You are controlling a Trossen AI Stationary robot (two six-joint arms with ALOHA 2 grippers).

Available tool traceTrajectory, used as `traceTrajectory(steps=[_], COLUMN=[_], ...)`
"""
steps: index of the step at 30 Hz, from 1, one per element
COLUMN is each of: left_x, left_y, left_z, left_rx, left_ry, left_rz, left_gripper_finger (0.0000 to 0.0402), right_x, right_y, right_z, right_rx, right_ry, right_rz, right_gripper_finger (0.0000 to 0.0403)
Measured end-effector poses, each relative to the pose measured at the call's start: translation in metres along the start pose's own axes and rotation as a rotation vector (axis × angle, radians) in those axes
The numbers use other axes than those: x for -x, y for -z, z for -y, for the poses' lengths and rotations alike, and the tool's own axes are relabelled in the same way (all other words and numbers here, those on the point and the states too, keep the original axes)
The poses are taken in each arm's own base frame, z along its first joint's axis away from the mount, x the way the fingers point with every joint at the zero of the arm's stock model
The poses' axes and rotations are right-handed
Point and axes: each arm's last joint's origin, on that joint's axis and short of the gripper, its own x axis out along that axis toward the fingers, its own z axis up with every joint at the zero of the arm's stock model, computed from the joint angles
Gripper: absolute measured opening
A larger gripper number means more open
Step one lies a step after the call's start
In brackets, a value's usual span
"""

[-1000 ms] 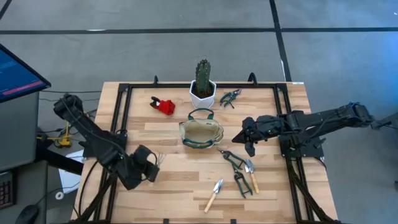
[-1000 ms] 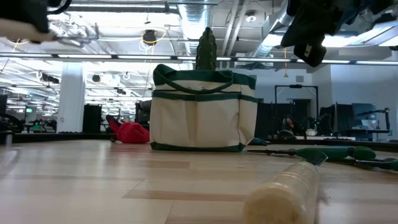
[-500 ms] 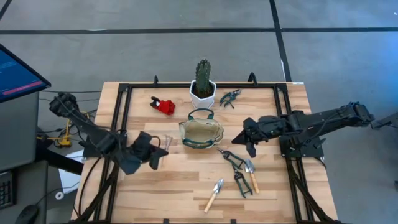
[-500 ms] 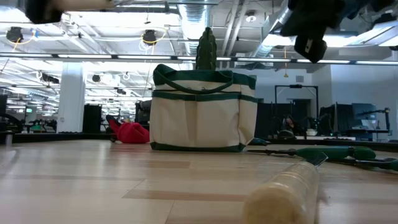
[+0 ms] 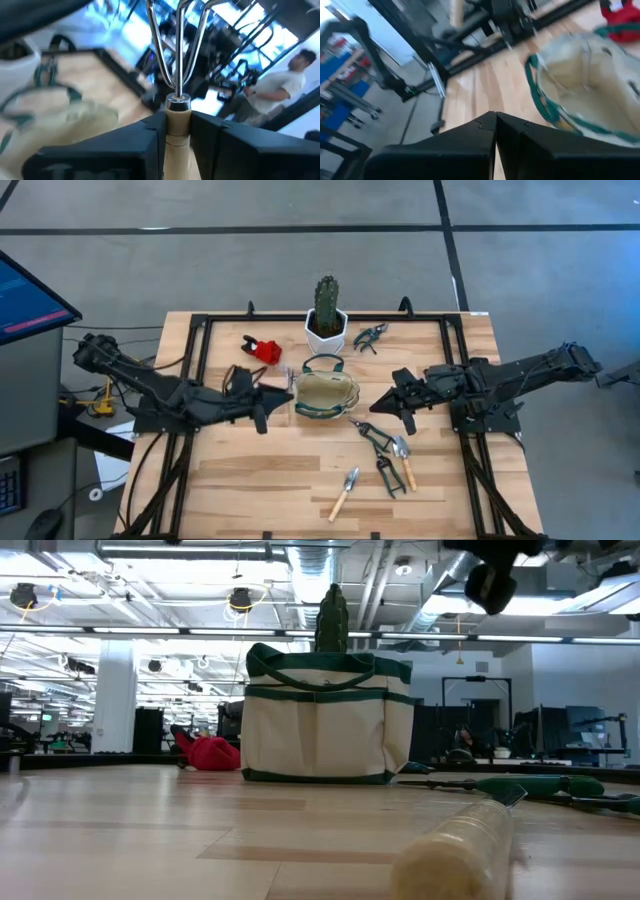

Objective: Pick & Place Garden tools in Gardening bag
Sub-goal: Put the brown hand rake into the gardening bag

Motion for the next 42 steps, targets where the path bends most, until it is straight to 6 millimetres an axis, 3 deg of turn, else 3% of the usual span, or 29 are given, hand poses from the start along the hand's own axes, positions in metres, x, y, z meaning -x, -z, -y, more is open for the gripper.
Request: traceTrajectory(steps=[9, 14, 24, 29, 37, 42], left_x=[-0.011, -0.022, -0.074, -0.095, -0.1, -0.099], left_y=[-0.014, -0.005, -0.003, 0.001, 0.004, 0.002], left_z=[-0.006, -0.007, 0.026, 0.035, 0.032, 0.032], left_rx=[-0.065, -0.116, -0.324, -0.382, -0.427, -0.442], left_ry=[-0.066, -0.159, -0.199, -0.191, -0.267, -0.285], left_rz=[0.122, 0.153, 0.137, 0.116, 0.139, 0.149], left_gripper_finger=[0.0049, 0.0049, 0.0049, 0.0049, 0.0049, 0.0049], right_x=[0.004, 0.007, 0.007, 0.005, -0.002, -0.018], right_y=[-0.023, -0.031, -0.033, -0.043, -0.056, -0.062], right_z=[-0.015, -0.019, -0.017, -0.027, -0.051, -0.059], right_rx=[0.005, 0.036, 0.044, 0.108, 0.254, 0.29], right_ry=[-0.153, -0.193, -0.101, -0.077, 0.229, 0.267], right_rz=[0.24, 0.329, 0.39, 0.406, 0.374, 0.338], right_gripper_finger=[0.0, 0.0, 0.0, 0.0, 0.0, 0.0])
